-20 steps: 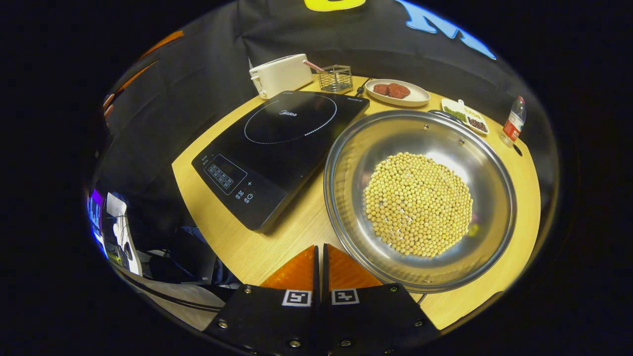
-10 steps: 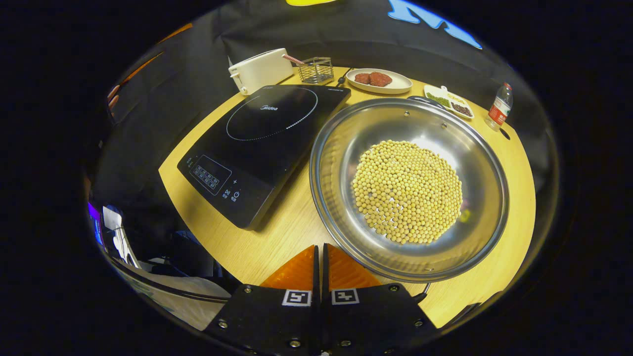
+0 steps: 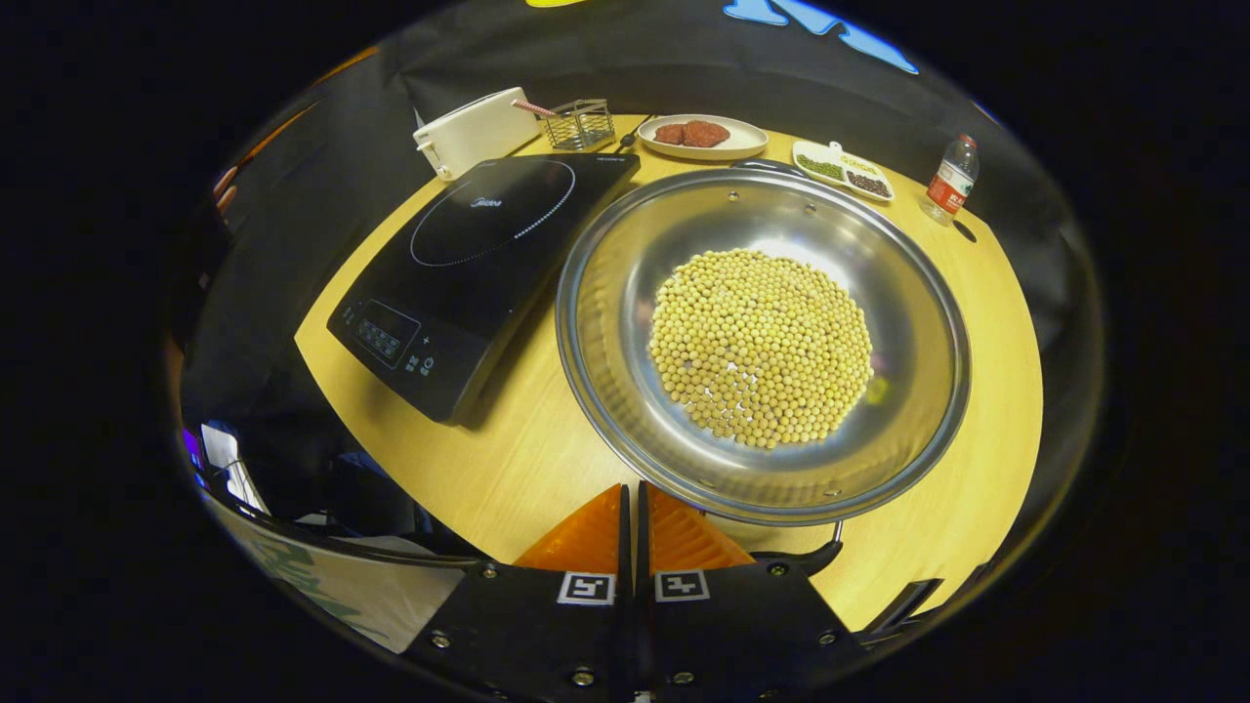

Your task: First push the handle of the pot to place it horizontally, then grasp the pot with both hands and set it on the induction cooktop.

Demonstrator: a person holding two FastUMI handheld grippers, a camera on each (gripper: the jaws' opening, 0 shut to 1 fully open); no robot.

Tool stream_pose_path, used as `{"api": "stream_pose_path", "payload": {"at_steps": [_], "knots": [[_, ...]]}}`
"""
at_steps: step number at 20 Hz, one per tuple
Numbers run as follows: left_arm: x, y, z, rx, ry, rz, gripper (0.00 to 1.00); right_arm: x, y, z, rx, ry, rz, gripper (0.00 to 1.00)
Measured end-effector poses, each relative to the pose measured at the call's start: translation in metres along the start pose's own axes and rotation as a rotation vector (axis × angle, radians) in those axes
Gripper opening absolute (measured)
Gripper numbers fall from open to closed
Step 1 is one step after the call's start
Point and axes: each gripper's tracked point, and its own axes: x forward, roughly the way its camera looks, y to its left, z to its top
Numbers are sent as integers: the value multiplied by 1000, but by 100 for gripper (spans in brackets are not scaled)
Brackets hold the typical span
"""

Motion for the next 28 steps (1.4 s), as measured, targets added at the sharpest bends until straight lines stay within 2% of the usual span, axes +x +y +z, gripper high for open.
{"api": "stream_pose_path", "payload": {"at_steps": [4,6,13,19,25,28], "knots": [[5,-32,-3,-5,18,-16,100,-7,-30,-9,6,16,-18,1],[8,-48,0,11,16,-25,94,-10,-49,-14,-12,22,-43,1],[10,-88,10,32,0,-35,96,-18,-106,-21,-42,31,-105,1],[7,-100,17,45,-14,-11,99,-19,-142,-23,-81,42,-154,1],[3,-104,18,45,-13,27,100,-18,-179,-20,-116,44,-237,1],[-2,-104,18,56,-10,43,100,-16,-198,-16,-155,32,-304,1]]}}
